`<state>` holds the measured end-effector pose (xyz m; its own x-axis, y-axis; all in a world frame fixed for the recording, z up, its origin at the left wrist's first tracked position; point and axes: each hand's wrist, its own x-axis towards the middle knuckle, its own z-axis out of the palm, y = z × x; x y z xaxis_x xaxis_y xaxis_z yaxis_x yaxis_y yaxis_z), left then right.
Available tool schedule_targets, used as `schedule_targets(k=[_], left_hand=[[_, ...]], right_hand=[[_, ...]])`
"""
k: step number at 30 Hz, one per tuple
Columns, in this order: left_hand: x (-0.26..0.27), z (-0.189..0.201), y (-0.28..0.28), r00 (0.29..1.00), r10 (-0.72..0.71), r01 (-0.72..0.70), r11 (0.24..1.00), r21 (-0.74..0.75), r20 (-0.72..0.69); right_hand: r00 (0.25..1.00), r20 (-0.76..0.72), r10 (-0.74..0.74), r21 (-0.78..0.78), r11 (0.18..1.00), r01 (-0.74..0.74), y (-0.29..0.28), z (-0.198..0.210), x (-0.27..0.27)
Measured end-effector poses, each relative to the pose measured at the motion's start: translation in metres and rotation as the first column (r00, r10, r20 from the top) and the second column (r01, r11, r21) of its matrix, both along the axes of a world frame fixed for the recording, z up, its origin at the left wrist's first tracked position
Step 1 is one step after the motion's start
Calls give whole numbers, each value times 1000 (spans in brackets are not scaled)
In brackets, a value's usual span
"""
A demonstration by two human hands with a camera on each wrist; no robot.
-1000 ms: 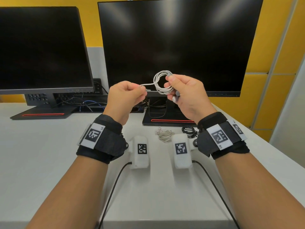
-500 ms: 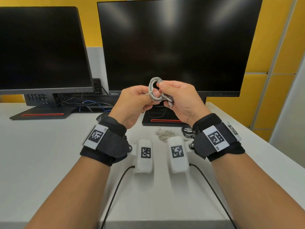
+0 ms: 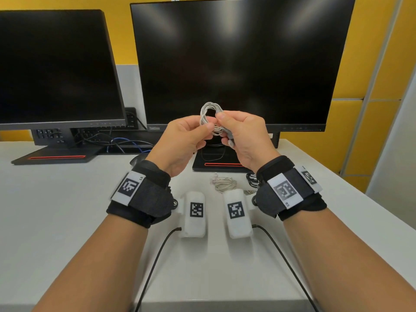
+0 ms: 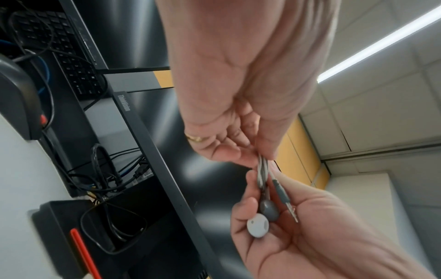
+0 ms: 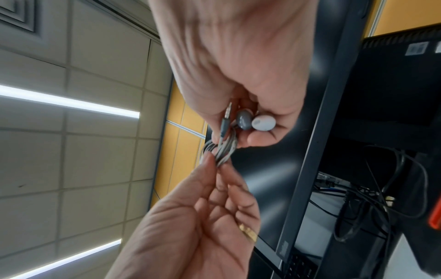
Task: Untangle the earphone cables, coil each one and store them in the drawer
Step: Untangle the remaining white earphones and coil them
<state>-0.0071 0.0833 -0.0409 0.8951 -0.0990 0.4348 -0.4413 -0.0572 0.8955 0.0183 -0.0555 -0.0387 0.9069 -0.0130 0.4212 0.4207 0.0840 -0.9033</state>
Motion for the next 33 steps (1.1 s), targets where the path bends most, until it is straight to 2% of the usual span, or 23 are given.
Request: schedule_targets(k=[2,5,10,16,20,26,29,33], left_hand=[[2,0,1,1000,30,-30,999,-39,-4],[3,-1,0,999,30,-31,999,-15,-15],[3,-3,-3,998,0,1,1000,24,-67],[7,-5,-3,996,-19,13,997,-73,-84],[9,-7,-3,995,-20,16,999,-43,-95],[8,-8,-6,995,9,-14,999,-48,-101],[8,-8,-7,991,110,-116,991,-72,-80],[5,-8,-10,982,183,-186,980,-71,-47]], right_hand=[[1000,-22,7,-35,999,-8,-1,-1,0],[997,-70,10,-67,998,-14,-1,-2,0],[991,-125,48,-20,999,-50,1,-2,1],[986,-143,86,1,996,-86,5,-4,-2],[982,-165,89,47,995,-82,3,-3,-1],[989,-149,-3,8,1000,4,4,-6,2],[993,-111,-46,-67,997,39,3,-5,1],[978,-176,112,-129,982,-135,-4,4,-11]])
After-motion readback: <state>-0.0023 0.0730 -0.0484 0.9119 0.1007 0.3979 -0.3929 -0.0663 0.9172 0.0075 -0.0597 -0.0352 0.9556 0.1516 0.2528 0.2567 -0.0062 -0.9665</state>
